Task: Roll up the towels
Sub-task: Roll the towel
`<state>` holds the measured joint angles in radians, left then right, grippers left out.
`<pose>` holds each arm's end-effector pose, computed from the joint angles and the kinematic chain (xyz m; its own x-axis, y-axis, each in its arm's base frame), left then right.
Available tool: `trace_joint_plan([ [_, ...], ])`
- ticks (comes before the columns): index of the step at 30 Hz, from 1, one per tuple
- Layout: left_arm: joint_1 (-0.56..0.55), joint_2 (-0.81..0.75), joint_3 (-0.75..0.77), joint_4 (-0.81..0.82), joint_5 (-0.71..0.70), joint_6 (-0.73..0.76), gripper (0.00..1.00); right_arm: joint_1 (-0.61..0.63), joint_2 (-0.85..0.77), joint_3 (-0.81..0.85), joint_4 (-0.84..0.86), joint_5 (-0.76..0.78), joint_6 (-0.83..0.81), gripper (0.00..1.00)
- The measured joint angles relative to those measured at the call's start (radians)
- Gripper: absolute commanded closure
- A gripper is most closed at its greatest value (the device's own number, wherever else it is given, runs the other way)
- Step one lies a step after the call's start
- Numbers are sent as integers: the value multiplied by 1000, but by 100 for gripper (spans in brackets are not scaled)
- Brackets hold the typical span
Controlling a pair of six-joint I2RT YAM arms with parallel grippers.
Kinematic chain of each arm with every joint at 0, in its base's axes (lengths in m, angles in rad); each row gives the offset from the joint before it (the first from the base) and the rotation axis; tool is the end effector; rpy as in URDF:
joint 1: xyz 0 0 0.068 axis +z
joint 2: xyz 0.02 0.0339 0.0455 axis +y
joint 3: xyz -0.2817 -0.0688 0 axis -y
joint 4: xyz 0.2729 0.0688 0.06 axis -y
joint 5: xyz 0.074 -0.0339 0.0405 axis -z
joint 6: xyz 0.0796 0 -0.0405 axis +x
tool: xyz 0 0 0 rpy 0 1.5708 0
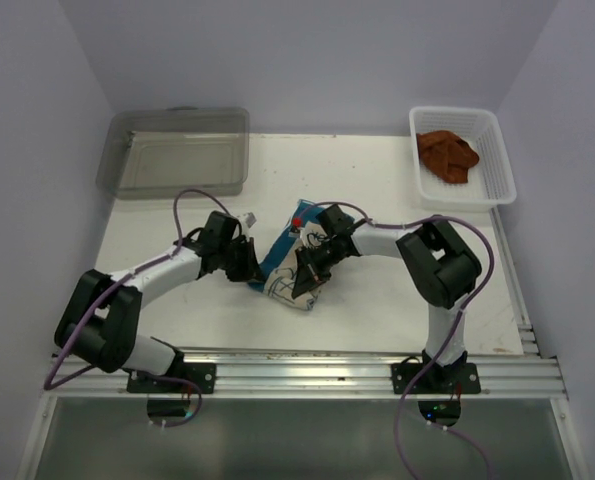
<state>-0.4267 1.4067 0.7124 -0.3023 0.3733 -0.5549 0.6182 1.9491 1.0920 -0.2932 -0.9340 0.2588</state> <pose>0.2634 -0.1516 0.1385 -0.9477 -0.1080 -0.3003 0.0781 0.8339 -0.5464 0.2869 0.2826 0.0975 -0.8758 -0.4361 -0.2068 -0.4013 0.4200 0.8140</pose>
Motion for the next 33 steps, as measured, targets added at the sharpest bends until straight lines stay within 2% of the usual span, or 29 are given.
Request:
trace_joint_plan([
  [5, 0, 56, 16, 14, -1, -2, 100, -1, 12, 0, 3, 4, 2, 100],
  [8, 0, 80, 22, 30, 0, -6, 100, -1, 12, 2, -8, 32, -6, 82],
  [9, 0, 90, 23, 35, 2, -10, 100, -1, 9, 2, -14, 43, -7, 64],
  [12, 0, 114, 23, 47, 8, -13, 100, -1, -22, 1, -39, 83, -12, 50],
  [15, 0, 123, 23, 54, 13, -14, 100, -2, -105, -6, -79, 152, -21, 48],
  [22, 0, 132, 27, 55, 17, -14, 100, 16, -383, -25, -193, 377, -31, 50],
  [27, 0, 132, 27, 54, 17, -12, 100, 198, -489, -20, -243, 655, -52, 32],
  [30, 0, 132, 27, 55, 18, -11, 100, 320, -475, -14, -251, 797, -72, 30],
  [33, 0, 132, 27, 55, 19, -11, 100, 366, -444, -13, -252, 914, -90, 29],
])
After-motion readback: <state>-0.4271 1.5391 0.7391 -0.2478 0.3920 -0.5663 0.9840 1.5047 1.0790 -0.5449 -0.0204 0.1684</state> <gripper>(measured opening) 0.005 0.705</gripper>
